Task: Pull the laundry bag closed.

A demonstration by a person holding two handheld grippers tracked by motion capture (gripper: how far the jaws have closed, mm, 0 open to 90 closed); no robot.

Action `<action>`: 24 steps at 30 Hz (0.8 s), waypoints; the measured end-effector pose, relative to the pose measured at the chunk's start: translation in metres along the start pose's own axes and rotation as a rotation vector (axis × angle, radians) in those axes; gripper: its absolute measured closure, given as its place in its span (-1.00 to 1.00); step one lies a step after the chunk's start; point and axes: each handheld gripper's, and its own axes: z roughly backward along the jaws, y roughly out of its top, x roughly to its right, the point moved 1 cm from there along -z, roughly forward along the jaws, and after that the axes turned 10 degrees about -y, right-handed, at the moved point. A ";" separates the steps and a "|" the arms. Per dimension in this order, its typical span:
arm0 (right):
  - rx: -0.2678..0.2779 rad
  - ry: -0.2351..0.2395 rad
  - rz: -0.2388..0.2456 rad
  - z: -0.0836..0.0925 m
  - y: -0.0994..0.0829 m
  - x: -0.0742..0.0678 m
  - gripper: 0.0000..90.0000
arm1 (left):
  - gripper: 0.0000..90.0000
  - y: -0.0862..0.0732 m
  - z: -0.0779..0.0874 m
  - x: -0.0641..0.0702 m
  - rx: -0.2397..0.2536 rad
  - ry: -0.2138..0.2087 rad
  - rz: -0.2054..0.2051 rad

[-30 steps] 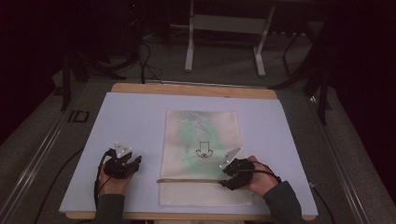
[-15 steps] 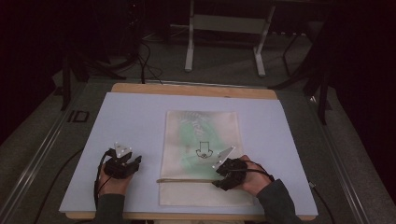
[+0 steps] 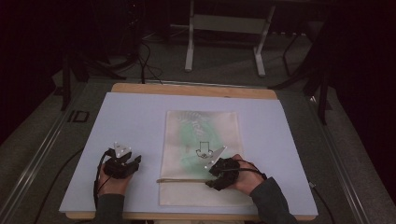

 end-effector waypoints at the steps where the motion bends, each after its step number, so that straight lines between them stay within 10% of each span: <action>1: 0.001 0.002 0.003 0.000 0.001 0.000 0.14 | 0.26 0.000 0.000 0.000 0.001 0.001 0.001; 24: 0.027 0.027 0.084 -0.013 0.040 -0.014 0.27 | 0.26 0.000 0.001 -0.001 0.004 0.000 0.001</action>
